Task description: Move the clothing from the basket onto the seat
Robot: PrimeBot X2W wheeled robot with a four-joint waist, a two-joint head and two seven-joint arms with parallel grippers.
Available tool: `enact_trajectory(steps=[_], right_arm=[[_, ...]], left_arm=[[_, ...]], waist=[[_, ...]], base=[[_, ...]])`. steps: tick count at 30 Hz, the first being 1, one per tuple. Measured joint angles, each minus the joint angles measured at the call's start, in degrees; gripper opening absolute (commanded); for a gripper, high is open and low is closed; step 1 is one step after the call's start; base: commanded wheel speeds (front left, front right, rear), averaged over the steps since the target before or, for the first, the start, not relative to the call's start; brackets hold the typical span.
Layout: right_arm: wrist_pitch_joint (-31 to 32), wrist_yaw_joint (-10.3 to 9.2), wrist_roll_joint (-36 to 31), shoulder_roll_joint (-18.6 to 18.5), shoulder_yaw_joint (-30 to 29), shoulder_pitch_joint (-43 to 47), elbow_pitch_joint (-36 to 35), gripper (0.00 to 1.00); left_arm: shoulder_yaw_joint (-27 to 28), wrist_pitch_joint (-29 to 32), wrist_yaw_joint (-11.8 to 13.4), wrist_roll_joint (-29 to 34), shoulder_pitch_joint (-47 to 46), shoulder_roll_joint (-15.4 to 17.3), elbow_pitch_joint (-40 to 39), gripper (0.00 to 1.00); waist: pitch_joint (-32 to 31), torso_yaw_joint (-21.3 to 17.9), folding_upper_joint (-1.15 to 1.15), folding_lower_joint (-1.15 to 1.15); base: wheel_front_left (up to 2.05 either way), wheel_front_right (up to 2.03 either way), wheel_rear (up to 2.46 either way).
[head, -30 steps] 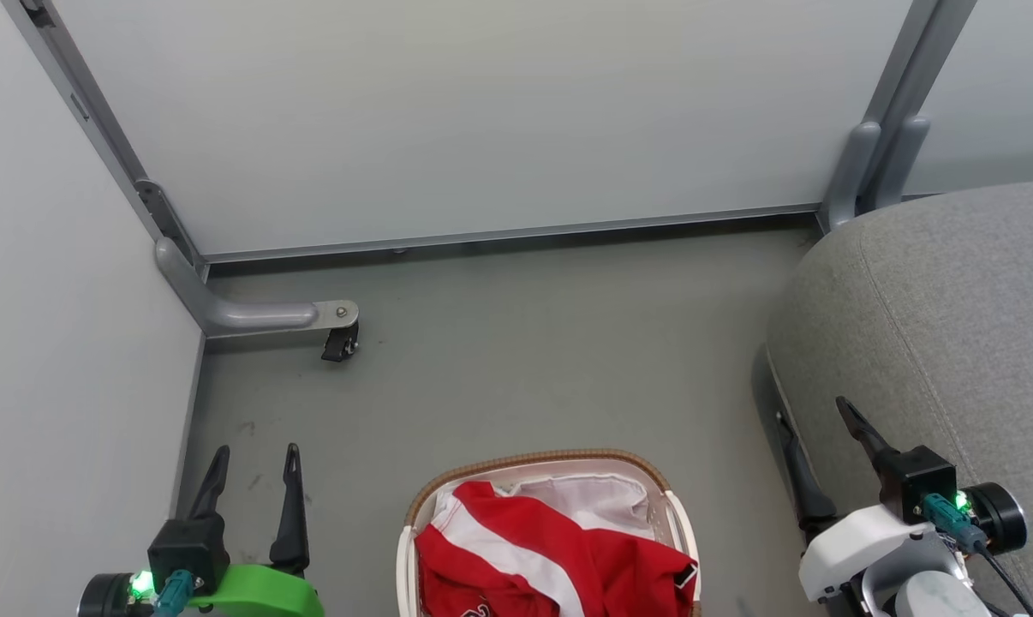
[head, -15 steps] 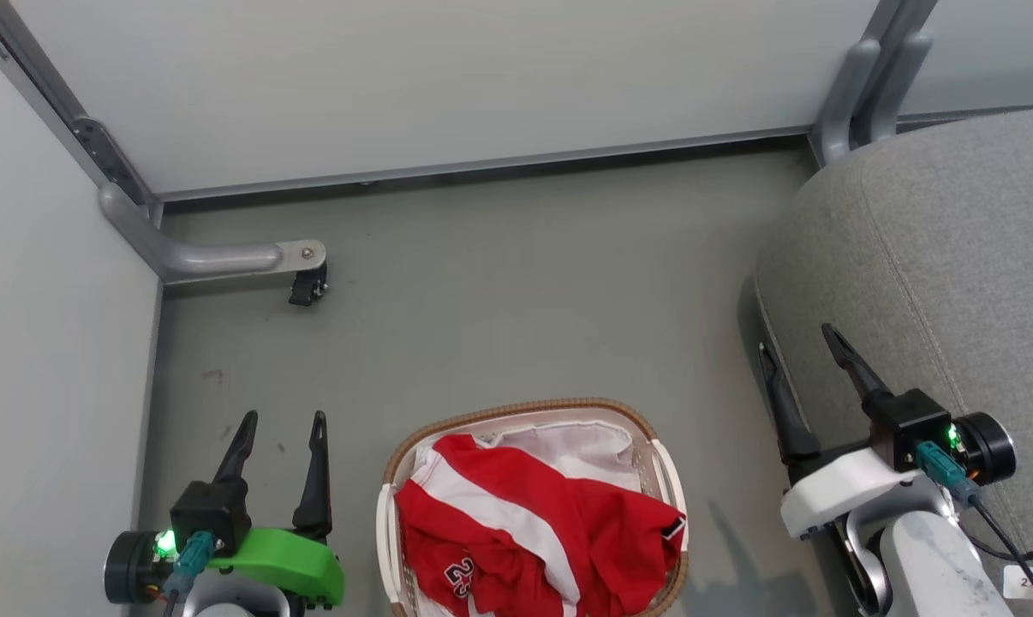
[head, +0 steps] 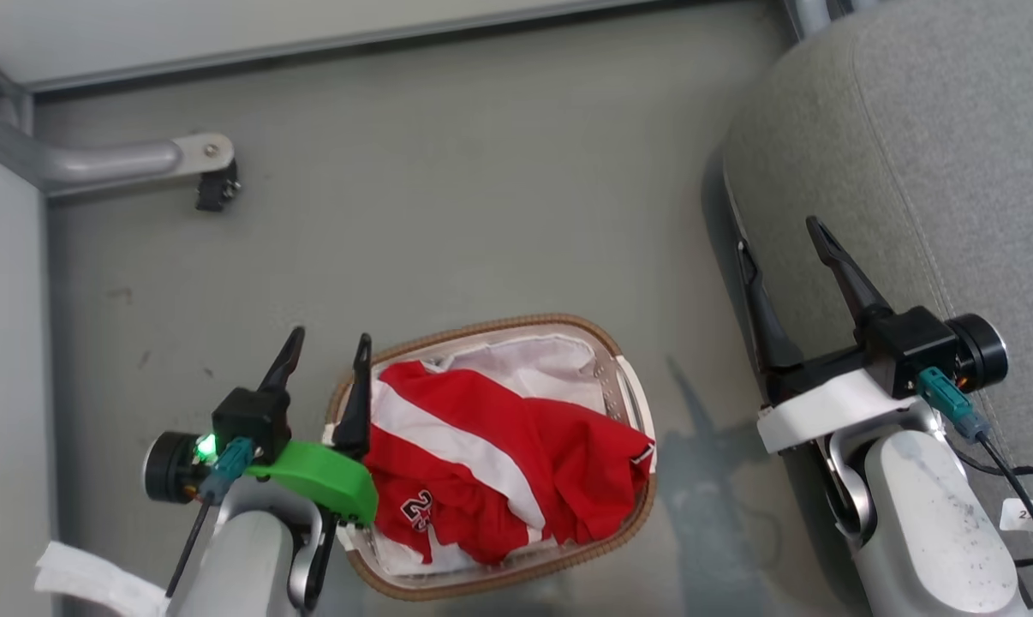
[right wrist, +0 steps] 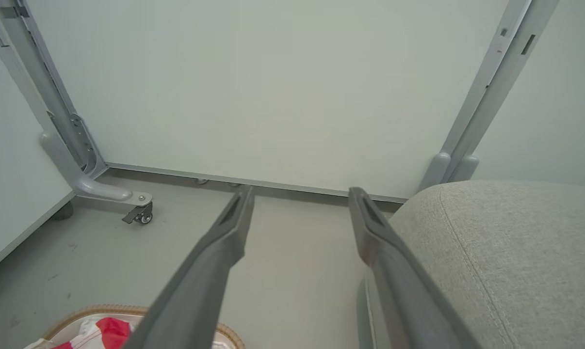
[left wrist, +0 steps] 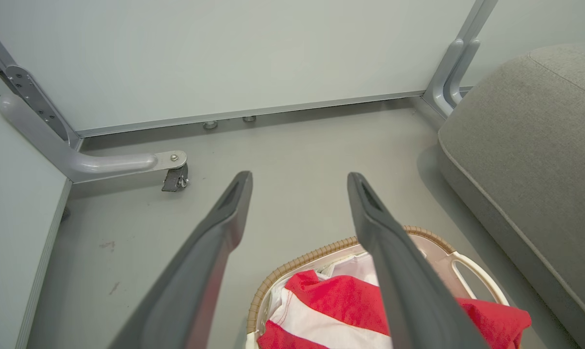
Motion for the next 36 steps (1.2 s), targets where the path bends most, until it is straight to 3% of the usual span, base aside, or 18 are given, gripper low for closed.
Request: enact_trajectory(steps=[18,28,36], right_arm=[[0.00,0.00,3.58,0.04,3.88,-5.60,-3.68,1.00],[0.00,0.00,5.23,0.08,4.83,-5.90,-3.81,1.00],[0.00,0.00,6.27,0.05,5.23,-6.27,-4.13,1.00]], left_arm=[[-17.24,0.00,-0.01,-3.89,-12.38,4.61,13.12,1.00],[-26.74,0.00,-0.01,-6.09,-16.13,5.37,18.35,1.00],[-30.61,0.00,-0.01,-8.73,-18.86,5.33,24.64,1.00]], waist=[[15.66,-6.93,0.00,0.01],[22.20,-9.86,0.00,0.00],[25.89,-11.41,0.00,0.00]], base=[[0.00,0.00,0.00],[0.00,0.00,0.00],[0.00,0.00,0.00]])
